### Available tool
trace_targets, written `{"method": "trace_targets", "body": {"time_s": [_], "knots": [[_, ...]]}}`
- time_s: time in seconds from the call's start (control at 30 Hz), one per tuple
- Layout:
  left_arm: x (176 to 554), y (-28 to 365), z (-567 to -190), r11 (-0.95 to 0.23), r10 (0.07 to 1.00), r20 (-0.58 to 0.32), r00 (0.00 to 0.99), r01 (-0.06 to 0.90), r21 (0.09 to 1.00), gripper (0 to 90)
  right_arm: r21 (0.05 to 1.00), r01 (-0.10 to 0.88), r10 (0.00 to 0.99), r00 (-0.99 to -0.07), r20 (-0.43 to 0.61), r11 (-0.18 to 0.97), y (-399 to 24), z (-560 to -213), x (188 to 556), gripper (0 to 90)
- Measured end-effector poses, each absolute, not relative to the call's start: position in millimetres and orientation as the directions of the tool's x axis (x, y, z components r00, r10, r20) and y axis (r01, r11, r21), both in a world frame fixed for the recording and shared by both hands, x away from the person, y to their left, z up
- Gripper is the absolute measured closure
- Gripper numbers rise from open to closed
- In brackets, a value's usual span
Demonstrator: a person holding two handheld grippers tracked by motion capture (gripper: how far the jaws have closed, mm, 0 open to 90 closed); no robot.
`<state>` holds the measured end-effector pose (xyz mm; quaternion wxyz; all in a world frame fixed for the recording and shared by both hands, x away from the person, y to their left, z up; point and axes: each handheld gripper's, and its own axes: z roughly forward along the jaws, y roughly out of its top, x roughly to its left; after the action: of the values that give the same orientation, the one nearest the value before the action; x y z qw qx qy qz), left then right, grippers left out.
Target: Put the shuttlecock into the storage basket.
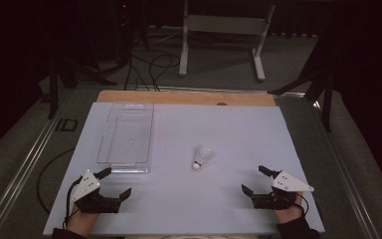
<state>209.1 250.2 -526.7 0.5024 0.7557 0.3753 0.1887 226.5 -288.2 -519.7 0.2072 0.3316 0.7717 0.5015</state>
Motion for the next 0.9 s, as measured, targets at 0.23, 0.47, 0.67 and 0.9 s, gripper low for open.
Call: {"method": "trace_targets", "body": {"time_s": [0.23,0.47,0.67,0.9], "knots": [[208.4,249.6,-526.3,-0.216,0.762,-0.086,0.642,0.377,0.901,0.0,0.912,0.302,0.721,-0.693,0.011,0.277,-288.4,-519.5,226.6,9.3],[207.5,249.7,-525.4,-0.210,0.765,-0.092,0.638,0.382,0.900,0.0,0.907,0.308,0.718,-0.696,0.010,0.286,-287.9,-520.4,227.4,9.3],[207.1,250.3,-524.3,-0.203,0.767,-0.095,0.635,0.381,0.902,0.0,0.908,0.306,0.713,-0.701,0.011,0.286,-286.9,-520.3,227.2,9.3],[206.6,250.9,-520.8,-0.196,0.770,-0.103,0.630,0.386,0.902,0.0,0.909,0.306,0.711,-0.703,0.016,0.282,-287.0,-520.2,227.7,9.3]]}}
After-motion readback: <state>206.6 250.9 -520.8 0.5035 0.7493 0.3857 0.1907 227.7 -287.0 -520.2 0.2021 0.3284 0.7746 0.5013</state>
